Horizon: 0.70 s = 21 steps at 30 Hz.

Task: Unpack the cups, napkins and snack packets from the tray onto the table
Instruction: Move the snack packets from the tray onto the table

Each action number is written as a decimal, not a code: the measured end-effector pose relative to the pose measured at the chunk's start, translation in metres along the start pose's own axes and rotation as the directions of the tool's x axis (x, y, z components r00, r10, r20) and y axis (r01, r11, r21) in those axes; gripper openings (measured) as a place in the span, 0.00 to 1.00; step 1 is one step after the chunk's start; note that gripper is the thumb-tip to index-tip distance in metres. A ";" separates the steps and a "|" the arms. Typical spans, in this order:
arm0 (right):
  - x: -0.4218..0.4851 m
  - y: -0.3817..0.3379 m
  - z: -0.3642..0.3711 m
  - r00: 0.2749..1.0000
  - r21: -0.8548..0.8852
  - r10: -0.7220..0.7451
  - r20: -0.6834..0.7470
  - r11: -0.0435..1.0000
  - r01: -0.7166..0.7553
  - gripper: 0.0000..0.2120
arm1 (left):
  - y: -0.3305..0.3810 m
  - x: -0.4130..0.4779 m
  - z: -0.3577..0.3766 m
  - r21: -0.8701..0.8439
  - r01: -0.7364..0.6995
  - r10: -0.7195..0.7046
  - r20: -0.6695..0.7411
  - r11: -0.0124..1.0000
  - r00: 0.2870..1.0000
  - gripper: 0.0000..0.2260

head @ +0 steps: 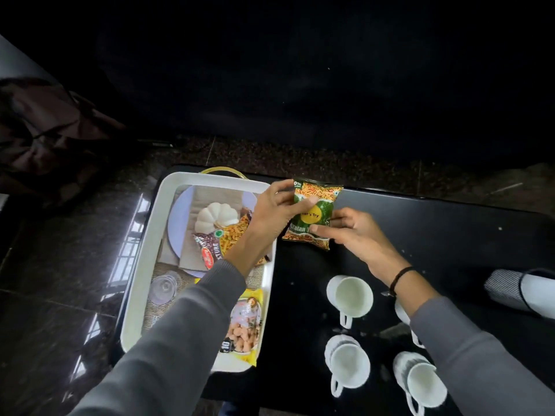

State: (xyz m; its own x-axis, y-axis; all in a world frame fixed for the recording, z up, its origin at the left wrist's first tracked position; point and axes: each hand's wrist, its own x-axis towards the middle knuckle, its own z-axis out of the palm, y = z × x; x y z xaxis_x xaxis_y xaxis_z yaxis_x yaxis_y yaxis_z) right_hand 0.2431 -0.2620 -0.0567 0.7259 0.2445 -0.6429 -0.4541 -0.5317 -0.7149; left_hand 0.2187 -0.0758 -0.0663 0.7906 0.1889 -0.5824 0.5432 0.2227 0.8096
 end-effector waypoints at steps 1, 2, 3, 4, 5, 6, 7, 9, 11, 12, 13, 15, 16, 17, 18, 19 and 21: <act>0.001 0.006 -0.005 1.000 0.000 0.017 -0.005 1.000 -0.017 0.34 | -0.006 0.001 0.008 -0.009 0.027 -0.027 -0.008 1.000 1.000 0.26; 0.003 0.012 -0.009 0.999 0.005 0.032 -0.013 0.999 -0.032 0.32 | -0.011 0.001 0.015 -0.010 0.056 -0.057 -0.012 0.998 0.998 0.25; 0.004 0.017 -0.012 0.999 0.016 0.046 -0.020 0.999 -0.046 0.28 | -0.016 0.001 0.020 -0.002 0.084 -0.084 -0.007 0.996 0.996 0.23; 0.005 0.022 -0.016 0.998 0.032 0.061 -0.028 0.998 -0.061 0.25 | -0.020 0.000 0.025 0.014 0.105 -0.106 0.008 0.994 0.994 0.21; 0.006 0.027 -0.019 0.997 0.048 0.074 -0.038 0.996 -0.072 0.23 | -0.025 0.000 0.029 0.035 0.120 -0.121 0.029 0.992 0.992 0.20; 0.007 0.031 -0.022 0.995 0.061 0.084 -0.049 0.995 -0.081 0.22 | -0.028 0.000 0.033 0.064 0.126 -0.129 0.048 0.990 0.990 0.19; 0.008 0.034 -0.025 0.994 0.067 0.088 -0.058 0.994 -0.084 0.21 | -0.031 0.000 0.036 0.099 0.123 -0.129 0.056 0.987 0.990 0.19; 0.011 0.038 -0.029 0.995 0.065 0.078 -0.063 0.995 -0.074 0.20 | -0.034 0.000 0.040 0.150 0.091 -0.099 0.046 0.984 0.994 0.21; 0.013 0.039 -0.032 0.996 0.055 0.058 -0.068 0.997 -0.054 0.18 | -0.035 0.002 0.044 0.185 0.053 -0.056 0.009 0.981 0.998 0.21; 0.013 0.040 -0.032 0.996 0.045 0.049 -0.077 0.998 -0.046 0.18 | -0.034 0.003 0.046 0.216 0.040 -0.038 -0.012 0.976 0.999 0.21; 0.014 0.039 -0.032 0.995 0.033 0.043 -0.091 0.999 -0.041 0.18 | -0.034 0.003 0.048 0.253 0.027 -0.020 -0.030 0.967 0.999 0.21; 0.014 0.039 -0.033 0.992 0.005 0.045 -0.120 0.999 -0.044 0.18 | -0.033 0.003 0.051 0.335 -0.002 0.023 -0.060 0.942 0.998 0.21; 0.014 0.039 -0.033 0.991 -0.012 0.046 -0.129 0.999 -0.047 0.18 | -0.033 0.002 0.053 0.377 -0.015 0.046 -0.073 0.926 0.996 0.21; 0.013 0.039 -0.033 0.990 -0.029 0.043 -0.132 0.998 -0.048 0.19 | -0.032 0.001 0.054 0.410 -0.023 0.063 -0.086 0.912 0.994 0.21; 0.013 0.038 -0.033 0.990 -0.047 0.037 -0.137 0.998 -0.044 0.19 | -0.032 0.000 0.054 0.430 -0.024 0.072 -0.096 0.902 0.993 0.21; 0.012 0.037 -0.034 0.989 -0.065 0.028 -0.144 0.997 -0.038 0.20 | -0.031 0.000 0.055 0.445 -0.017 0.072 -0.106 0.896 0.992 0.21; 0.008 0.034 -0.034 0.984 -0.098 0.010 -0.178 0.995 -0.028 0.21 | -0.030 -0.003 0.055 0.471 -0.001 0.067 -0.122 0.882 0.990 0.21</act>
State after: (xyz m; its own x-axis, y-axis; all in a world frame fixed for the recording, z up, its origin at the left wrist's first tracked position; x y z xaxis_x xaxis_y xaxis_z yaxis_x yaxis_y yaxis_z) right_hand 0.2512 -0.3061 -0.0768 0.8013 0.0912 -0.5912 -0.4216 -0.6150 -0.6663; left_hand 0.2155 -0.1359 -0.0844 0.7845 0.3188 -0.5319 0.6114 -0.2546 0.7492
